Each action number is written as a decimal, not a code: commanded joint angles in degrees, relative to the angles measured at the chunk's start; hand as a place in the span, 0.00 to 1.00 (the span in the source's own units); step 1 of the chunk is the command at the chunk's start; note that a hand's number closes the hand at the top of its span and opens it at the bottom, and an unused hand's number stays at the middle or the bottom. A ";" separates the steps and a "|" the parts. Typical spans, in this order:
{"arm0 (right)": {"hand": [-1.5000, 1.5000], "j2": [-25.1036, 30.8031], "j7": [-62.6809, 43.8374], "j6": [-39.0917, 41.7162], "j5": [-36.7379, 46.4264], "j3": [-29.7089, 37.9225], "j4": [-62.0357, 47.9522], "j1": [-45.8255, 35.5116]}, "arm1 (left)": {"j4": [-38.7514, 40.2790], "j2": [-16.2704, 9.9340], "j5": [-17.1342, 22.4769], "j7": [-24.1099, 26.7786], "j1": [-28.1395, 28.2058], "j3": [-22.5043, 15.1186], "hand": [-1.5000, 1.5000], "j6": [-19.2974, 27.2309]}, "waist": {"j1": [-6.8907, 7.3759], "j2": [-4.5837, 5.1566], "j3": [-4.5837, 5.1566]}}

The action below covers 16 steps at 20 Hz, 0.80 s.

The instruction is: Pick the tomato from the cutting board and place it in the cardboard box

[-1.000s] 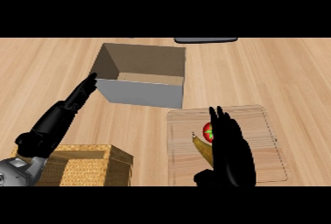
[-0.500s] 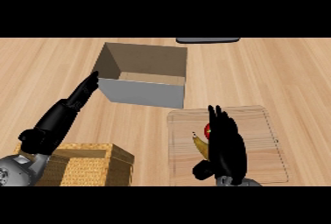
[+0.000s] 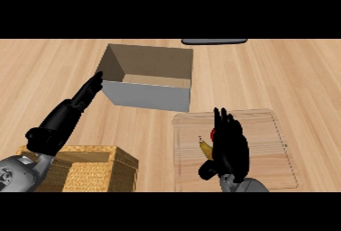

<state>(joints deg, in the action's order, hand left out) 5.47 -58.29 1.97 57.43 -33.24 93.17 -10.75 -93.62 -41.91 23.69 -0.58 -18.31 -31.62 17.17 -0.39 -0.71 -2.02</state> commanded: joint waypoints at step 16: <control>0.00 -2.40 2.72 0.39 -1.38 3.80 -9.97 -0.37 | 4.92 8.00 -0.24 2.55 0.93 -3.71 0.50 1.97 | -0.31 1.03 2.05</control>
<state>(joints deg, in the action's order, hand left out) 3.08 -55.86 1.55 56.48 -30.41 84.52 -10.37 -93.29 -41.67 24.20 0.99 -18.73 -32.58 17.74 -0.18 -0.80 -1.95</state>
